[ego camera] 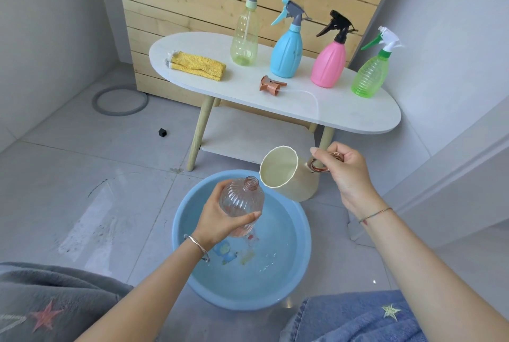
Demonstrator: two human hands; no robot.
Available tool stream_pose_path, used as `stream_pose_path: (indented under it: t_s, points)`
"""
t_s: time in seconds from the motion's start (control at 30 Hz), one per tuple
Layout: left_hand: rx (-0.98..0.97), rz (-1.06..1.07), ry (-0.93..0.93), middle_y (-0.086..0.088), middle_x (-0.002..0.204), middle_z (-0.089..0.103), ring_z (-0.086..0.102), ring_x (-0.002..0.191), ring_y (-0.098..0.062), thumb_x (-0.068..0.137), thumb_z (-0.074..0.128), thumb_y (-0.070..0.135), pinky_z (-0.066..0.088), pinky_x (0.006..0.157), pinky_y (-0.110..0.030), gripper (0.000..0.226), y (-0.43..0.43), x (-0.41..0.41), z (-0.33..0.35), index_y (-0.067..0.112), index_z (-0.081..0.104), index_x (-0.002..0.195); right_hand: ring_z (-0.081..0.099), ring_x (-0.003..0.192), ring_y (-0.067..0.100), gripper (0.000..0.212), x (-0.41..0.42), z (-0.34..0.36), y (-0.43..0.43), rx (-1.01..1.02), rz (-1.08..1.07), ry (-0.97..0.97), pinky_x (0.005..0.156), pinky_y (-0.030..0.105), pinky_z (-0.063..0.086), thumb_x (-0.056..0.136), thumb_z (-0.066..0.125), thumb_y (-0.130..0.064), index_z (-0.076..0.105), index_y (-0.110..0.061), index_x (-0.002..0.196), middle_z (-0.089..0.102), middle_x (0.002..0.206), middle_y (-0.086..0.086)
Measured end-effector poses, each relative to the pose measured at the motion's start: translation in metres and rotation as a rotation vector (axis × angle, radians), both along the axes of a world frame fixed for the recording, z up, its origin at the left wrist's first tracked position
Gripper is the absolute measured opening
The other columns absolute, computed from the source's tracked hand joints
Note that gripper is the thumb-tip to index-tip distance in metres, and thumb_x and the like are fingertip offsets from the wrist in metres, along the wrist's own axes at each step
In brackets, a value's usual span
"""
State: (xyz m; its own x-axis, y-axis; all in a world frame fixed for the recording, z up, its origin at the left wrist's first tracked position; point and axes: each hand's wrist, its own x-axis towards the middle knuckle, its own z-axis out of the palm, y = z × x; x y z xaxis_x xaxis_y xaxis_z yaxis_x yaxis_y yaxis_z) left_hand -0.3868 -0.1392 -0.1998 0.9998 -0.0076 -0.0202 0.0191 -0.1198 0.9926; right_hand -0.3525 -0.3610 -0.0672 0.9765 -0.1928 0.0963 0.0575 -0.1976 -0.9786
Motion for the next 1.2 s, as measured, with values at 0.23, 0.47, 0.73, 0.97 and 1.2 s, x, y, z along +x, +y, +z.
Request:
stream_pose_path:
  t_s: [0.23,0.47,0.73,0.97,1.2]
  points:
    - [0.027,-0.034,-0.012,0.017,0.112,0.061,0.054,0.103,0.012,0.049,0.092,0.038,0.036,0.084,0.0,0.079,-0.004,-0.004,-0.004,0.023,0.053,0.117,0.058,0.059,0.019,0.043,-0.004,0.008,0.009,-0.126,0.025,-0.089,0.067,0.029,0.04,0.078,0.074,-0.012,0.037,-0.012,0.056,0.048,0.049,0.004]
    - [0.012,-0.046,-0.009,0.018,0.112,0.059,0.052,0.104,0.015,0.044,0.085,0.049,0.034,0.083,0.002,0.086,-0.006,-0.005,-0.002,0.021,0.052,0.118,0.043,0.058,0.018,0.042,-0.014,0.018,0.02,-0.244,0.048,-0.13,0.061,0.026,0.032,0.077,0.075,-0.011,0.04,0.002,0.058,0.059,0.068,0.031]
    - [0.016,-0.057,-0.008,0.015,0.114,0.059,0.052,0.105,0.013,0.049,0.093,0.038,0.035,0.085,0.001,0.082,-0.004,-0.005,-0.006,0.024,0.051,0.118,0.035,0.052,0.01,0.043,-0.014,0.024,0.026,-0.349,0.057,-0.2,0.053,0.023,0.029,0.075,0.075,-0.014,0.039,-0.012,0.053,0.049,0.058,0.025]
    - [0.019,-0.047,-0.001,0.018,0.115,0.058,0.051,0.107,0.013,0.044,0.085,0.053,0.035,0.084,0.002,0.084,-0.003,-0.004,-0.004,0.03,0.049,0.117,0.028,0.047,0.006,0.048,-0.014,0.026,0.029,-0.414,0.064,-0.252,0.047,0.016,0.022,0.076,0.075,-0.009,0.034,-0.018,0.053,0.032,0.043,-0.011]
    - [0.009,-0.047,-0.016,0.017,0.113,0.059,0.053,0.104,0.011,0.043,0.085,0.051,0.037,0.083,0.0,0.083,-0.004,-0.004,-0.005,0.03,0.05,0.115,0.03,0.048,0.005,0.048,-0.014,0.027,0.031,-0.453,0.085,-0.299,0.048,0.015,0.023,0.076,0.075,-0.01,0.033,-0.019,0.054,0.036,0.044,-0.01]
